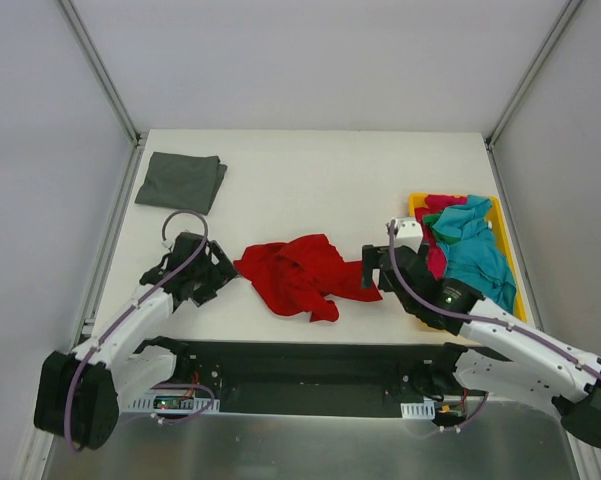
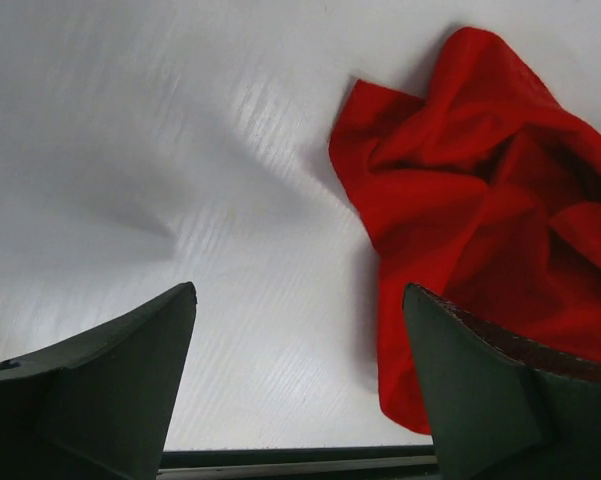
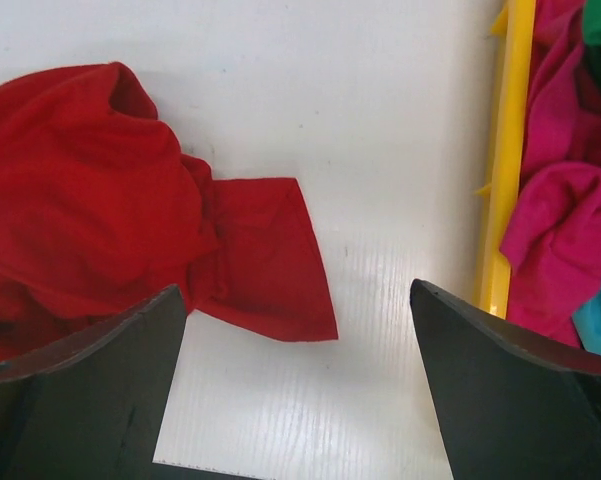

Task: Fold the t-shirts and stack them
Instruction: Flatten out the tshirt

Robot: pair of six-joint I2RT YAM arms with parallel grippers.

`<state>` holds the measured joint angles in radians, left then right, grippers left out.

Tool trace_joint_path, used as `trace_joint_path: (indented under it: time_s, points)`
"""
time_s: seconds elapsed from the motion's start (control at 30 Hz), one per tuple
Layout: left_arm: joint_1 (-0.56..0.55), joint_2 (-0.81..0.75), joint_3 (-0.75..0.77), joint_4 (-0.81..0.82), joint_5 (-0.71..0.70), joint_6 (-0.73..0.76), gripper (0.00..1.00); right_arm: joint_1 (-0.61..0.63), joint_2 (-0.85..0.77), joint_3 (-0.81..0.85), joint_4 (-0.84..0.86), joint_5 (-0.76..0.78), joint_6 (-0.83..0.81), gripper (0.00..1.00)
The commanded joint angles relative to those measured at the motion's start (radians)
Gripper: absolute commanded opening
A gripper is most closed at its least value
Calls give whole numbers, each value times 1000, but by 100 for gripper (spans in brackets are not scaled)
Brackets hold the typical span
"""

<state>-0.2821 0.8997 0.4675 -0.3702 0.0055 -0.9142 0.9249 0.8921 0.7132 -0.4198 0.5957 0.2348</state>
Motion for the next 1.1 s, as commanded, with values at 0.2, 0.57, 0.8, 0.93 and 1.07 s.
trace_joint_path:
  time_s: [0.2,0.57,0.8,0.93,1.07]
  points:
    - [-22,385,175,181,91,37,60,-3,-186,-129,18,19,49,96]
    - [-32,651,299,185,111,116,0,-3,-113,-97,-14,-14,37,96]
    - [-32,509,235,185,25,150,0,-18,-32,-77,-34,-22,96,96]
    - [-31,348,137,182,-94,169,0,-55,92,-31,-36,-105,112,96]
    - [-31,239,57,183,-128,193,0,-141,253,47,-28,-226,0,96]
